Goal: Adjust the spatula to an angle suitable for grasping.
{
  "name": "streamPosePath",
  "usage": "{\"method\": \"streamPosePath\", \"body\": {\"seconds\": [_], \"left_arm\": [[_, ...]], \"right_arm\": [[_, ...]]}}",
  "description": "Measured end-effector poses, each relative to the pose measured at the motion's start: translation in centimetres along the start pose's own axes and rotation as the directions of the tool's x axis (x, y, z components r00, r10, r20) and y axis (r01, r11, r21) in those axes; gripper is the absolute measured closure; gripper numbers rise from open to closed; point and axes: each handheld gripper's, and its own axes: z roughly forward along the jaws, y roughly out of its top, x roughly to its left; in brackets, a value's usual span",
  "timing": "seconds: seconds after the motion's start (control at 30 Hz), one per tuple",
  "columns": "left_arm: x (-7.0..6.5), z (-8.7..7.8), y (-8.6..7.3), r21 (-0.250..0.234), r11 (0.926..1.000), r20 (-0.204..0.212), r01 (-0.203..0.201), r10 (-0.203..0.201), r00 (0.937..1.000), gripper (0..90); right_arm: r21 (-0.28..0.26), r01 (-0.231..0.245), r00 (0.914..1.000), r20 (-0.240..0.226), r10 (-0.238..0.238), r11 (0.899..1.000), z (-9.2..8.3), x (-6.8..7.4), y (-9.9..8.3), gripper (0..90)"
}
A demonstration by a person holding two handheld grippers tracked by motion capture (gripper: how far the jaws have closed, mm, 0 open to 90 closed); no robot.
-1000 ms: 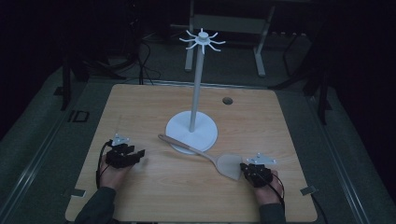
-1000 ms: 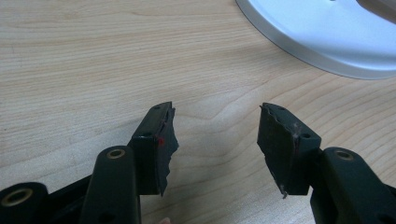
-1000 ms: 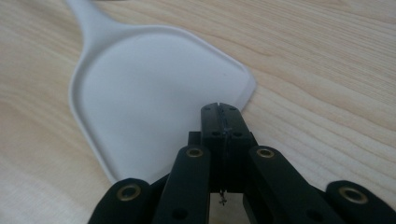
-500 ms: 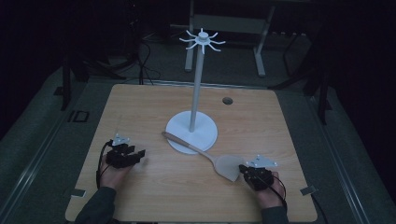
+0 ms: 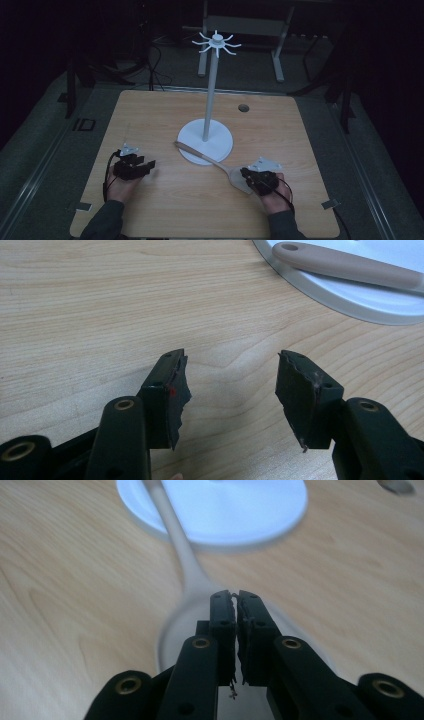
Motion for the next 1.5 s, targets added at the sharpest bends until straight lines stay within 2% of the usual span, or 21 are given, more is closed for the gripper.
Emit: {"method": "streamPosePath", "body": {"seconds": [0.13,0.23,0.3,0.33,0.37,0.4,0.5,0.67,0.77,0.83,1.0,1.27,1.3,1.33,1.43,1.5], "left_arm": [[0.1,0.0,0.0,-0.001,1.0,0.003,0.001,-0.001,1.0,46.2],[0.1,0.0,0.0,-0.001,1.0,0.004,0.001,-0.001,1.0,46.2],[0.1,0.0,0.0,-0.001,1.0,0.004,0.001,-0.001,1.0,46.2],[0.1,0.0,0.0,0.0,1.0,0.003,0.0,0.0,1.0,46.2],[0.1,0.0,0.0,0.0,1.0,0.003,0.0,0.0,1.0,46.2],[0.1,0.0,0.0,-0.001,1.0,0.004,0.002,-0.002,1.0,46.2],[0.1,0.0,0.0,-0.001,1.0,0.005,0.003,-0.003,1.0,46.2],[0.1,0.0,0.0,0.002,1.0,0.004,0.003,-0.003,1.0,46.2],[0.1,0.1,0.0,0.002,1.0,0.004,0.003,-0.003,1.0,46.2],[0.1,0.0,0.0,0.001,1.0,0.004,0.005,-0.005,1.0,46.2],[0.2,0.0,0.0,-0.002,0.9999,0.006,0.01,-0.01,0.9999,46.2],[0.2,0.0,0.0,0.0,1.0,0.004,0.009,-0.009,0.9999,46.2],[0.2,0.0,0.0,-0.001,0.9999,0.004,0.01,-0.01,0.9999,46.2],[0.2,0.0,0.0,0.0,0.9999,0.004,0.011,-0.011,0.9999,46.2],[0.1,0.1,0.0,0.003,0.9999,0.002,0.01,-0.01,1.0,46.2],[0.1,0.1,0.0,0.003,1.0,0.002,0.009,-0.009,1.0,46.2]], "right_arm": [[0.023,0.034,0.9994,-0.006,-0.034,0.999,1.7,0.2,1.7,82.0],[0.058,0.042,0.9989,-0.025,-0.041,0.997,3.1,0.1,2.7,76.6],[0.064,0.043,0.9987,-0.031,-0.042,0.997,3.4,0.1,2.9,76.6],[0.091,0.061,0.997,-0.052,-0.057,0.994,4.3,0.2,3.4,70.6],[0.091,0.061,0.997,-0.052,-0.057,0.994,4.3,0.2,3.4,70.6],[0.117,0.088,0.9942,-0.073,-0.08,0.989,5.1,0.5,3.7,67.2],[0.151,0.1,0.9912,-0.101,-0.085,0.983,6.1,0.6,4.0,63.1],[0.194,0.101,0.9874,-0.14,-0.074,0.976,7.4,0.4,4.1,62.9],[0.203,0.119,0.9826,-0.165,-0.086,0.972,7.7,0.5,4.1,69.9],[0.207,0.136,0.9796,-0.174,-0.1,0.969,7.7,0.6,4.1,72.5],[0.219,0.171,0.9774,-0.161,-0.137,0.961,7.1,0.6,3.7,75.8],[0.226,0.164,0.9808,-0.142,-0.134,0.96,4.7,-0.6,1.5,75.9],[0.227,0.158,0.9824,-0.135,-0.129,0.961,3.9,-1.1,0.7,75.9],[0.227,0.158,0.9824,-0.135,-0.129,0.961,3.9,-1.1,0.7,75.9],[0.232,0.134,0.9867,-0.121,-0.109,0.963,2.2,-2.3,-0.8,75.8],[0.23,0.131,0.9874,-0.117,-0.106,0.964,1.9,-2.5,-1.1,75.8]]}}
